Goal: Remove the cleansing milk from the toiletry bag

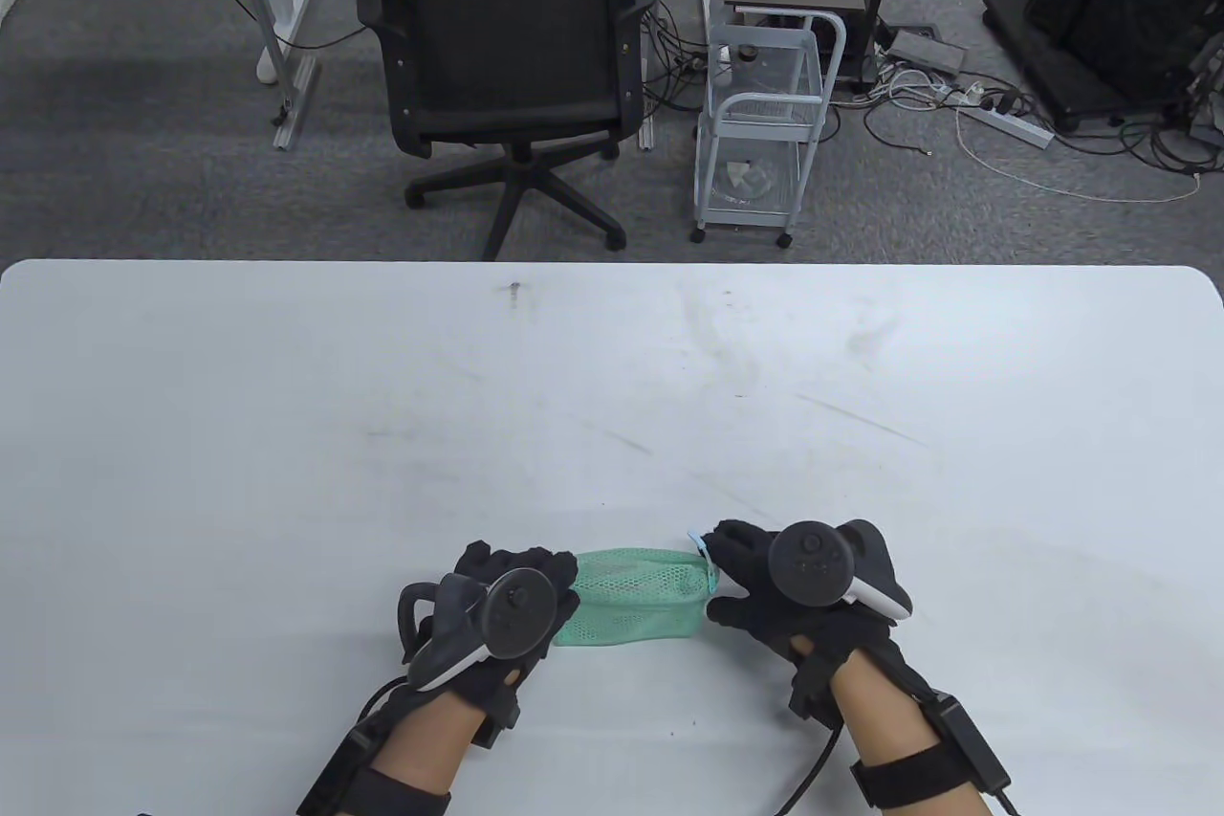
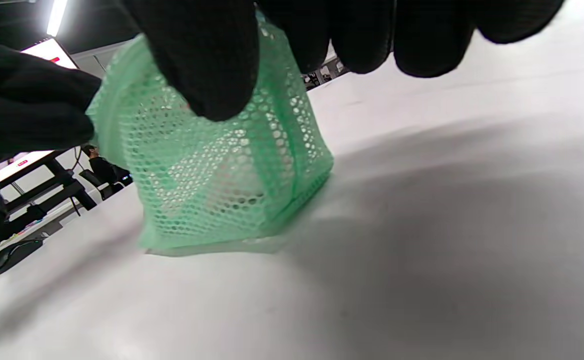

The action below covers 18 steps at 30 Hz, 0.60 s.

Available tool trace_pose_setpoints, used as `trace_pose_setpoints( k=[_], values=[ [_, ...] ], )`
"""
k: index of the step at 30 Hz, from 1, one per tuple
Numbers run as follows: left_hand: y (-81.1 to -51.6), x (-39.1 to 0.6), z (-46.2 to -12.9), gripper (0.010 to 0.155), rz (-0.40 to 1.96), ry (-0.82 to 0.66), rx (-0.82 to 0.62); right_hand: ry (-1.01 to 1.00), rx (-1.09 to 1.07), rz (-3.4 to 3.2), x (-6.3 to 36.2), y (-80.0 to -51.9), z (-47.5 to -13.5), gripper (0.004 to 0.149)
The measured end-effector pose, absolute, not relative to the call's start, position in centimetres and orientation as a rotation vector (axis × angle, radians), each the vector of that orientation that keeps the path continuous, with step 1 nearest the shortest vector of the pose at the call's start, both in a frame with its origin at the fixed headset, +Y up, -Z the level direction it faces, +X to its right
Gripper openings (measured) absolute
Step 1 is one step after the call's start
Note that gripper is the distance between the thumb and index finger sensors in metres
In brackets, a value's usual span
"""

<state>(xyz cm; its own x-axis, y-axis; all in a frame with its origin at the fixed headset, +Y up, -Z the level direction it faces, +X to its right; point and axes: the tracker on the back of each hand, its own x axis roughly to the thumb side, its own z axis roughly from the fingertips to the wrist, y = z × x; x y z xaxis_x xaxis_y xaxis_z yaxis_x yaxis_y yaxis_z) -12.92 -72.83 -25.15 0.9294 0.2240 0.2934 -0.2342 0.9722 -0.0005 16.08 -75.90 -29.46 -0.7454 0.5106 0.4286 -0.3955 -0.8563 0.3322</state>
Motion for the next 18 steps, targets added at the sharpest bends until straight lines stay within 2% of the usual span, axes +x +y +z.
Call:
trace_pose_setpoints(
  k=[18],
  values=[
    [-72.8,-12.8,-25.1,0.051,0.241,-0.298,0.048,0.013,0.808,2.593,14.8,-75.4,-28.5,0.051]
  ],
)
